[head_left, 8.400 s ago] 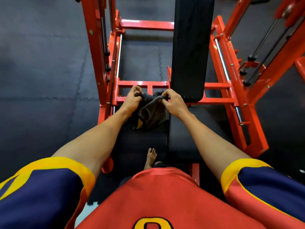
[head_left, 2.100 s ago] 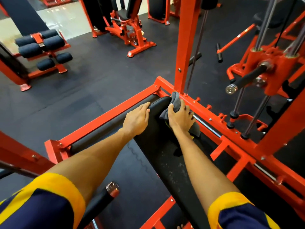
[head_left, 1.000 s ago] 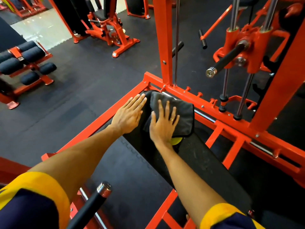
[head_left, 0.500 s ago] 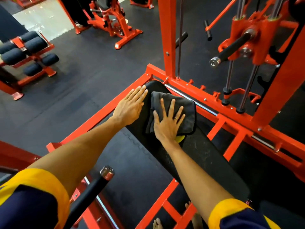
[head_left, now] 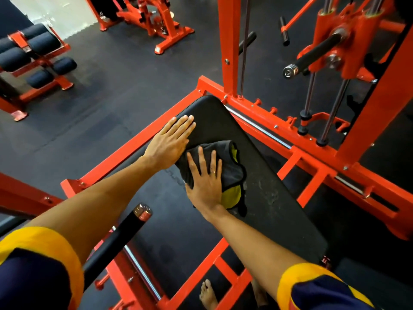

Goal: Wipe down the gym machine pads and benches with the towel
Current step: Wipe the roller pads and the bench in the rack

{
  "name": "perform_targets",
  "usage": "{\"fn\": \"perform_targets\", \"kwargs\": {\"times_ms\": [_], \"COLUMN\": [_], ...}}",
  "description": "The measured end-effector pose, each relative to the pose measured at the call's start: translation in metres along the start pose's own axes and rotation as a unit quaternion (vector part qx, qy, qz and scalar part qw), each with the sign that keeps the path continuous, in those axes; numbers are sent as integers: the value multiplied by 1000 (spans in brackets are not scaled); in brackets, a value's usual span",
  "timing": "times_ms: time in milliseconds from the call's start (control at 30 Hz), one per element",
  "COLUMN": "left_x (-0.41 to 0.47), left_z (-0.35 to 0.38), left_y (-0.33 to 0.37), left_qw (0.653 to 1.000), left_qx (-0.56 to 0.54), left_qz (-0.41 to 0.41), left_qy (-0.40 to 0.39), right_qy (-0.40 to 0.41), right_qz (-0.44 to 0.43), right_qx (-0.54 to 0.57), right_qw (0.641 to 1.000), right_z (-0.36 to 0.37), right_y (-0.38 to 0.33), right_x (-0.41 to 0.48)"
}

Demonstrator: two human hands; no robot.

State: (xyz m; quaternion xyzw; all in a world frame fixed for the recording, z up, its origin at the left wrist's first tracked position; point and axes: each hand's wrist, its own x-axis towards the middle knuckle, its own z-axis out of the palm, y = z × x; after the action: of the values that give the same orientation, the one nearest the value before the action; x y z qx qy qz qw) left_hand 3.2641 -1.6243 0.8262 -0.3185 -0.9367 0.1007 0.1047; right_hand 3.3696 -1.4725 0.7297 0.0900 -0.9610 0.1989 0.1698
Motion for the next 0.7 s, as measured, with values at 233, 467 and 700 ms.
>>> {"fn": "perform_targets", "kwargs": {"times_ms": [233, 467, 700], "left_x": [-1, 13, 32], "left_z": [-3, -17, -10], "left_y": [3, 13, 20], "left_qw": [1000, 1000, 999], "left_qx": [18, -6, -2], "left_qz": [-2, -4, 40], "left_qy": [-7, -30, -36], "right_qy": [25, 3, 1], "right_qz": [-43, -21, 46], "right_qx": [0, 59, 76], "right_qw": [999, 998, 996], "right_z": [5, -5, -19], "right_y": [45, 44, 86], "right_x": [-50, -39, 44]}}
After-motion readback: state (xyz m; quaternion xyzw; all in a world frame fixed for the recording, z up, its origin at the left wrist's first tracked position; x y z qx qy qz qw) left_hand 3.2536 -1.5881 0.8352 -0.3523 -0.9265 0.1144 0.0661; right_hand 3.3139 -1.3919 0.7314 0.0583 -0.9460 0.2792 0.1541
